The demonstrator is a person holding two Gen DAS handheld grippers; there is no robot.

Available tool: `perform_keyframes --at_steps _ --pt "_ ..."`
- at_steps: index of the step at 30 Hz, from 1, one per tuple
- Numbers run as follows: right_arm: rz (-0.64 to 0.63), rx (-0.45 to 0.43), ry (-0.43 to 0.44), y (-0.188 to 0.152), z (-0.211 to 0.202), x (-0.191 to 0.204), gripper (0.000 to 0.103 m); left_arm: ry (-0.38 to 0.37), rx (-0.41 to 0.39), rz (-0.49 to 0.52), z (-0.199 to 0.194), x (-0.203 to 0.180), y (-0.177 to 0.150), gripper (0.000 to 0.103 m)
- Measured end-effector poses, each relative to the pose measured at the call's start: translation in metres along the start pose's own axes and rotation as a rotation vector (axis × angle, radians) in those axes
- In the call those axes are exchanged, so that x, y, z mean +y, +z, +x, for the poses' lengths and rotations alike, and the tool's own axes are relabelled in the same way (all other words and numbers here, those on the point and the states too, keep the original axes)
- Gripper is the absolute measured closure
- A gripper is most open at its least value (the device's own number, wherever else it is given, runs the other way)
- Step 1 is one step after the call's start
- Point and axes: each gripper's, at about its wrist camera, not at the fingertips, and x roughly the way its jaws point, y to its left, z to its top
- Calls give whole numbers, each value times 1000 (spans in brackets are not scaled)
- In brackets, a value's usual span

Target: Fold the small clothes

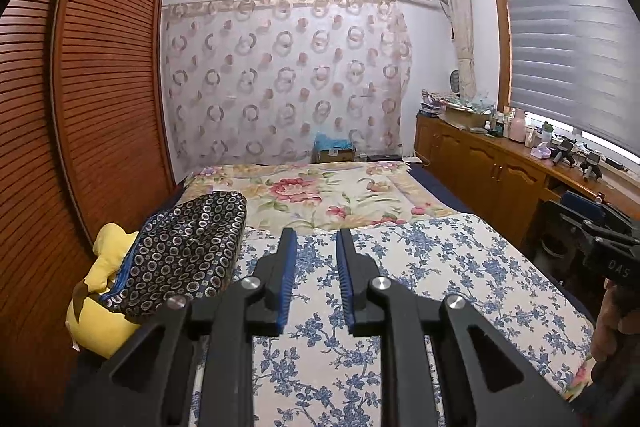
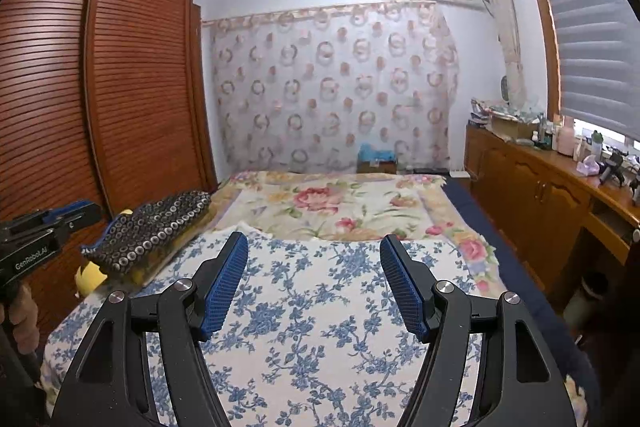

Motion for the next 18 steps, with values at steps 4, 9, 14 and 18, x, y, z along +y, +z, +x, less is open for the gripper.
perform_keyframes --at_steps 4,9,14,18 --pt "1 0 -1 0 0 0 32 6 -2 -2 0 0 -1 85" --pt "1 0 -2 0 0 0 32 14 -2 -6 -1 1 -2 85" --pt "2 -1 -1 -1 -2 1 32 16 -3 -6 0 2 -3 84" --pt "1 0 -2 -1 -2 1 32 16 -3 -6 0 2 -3 84"
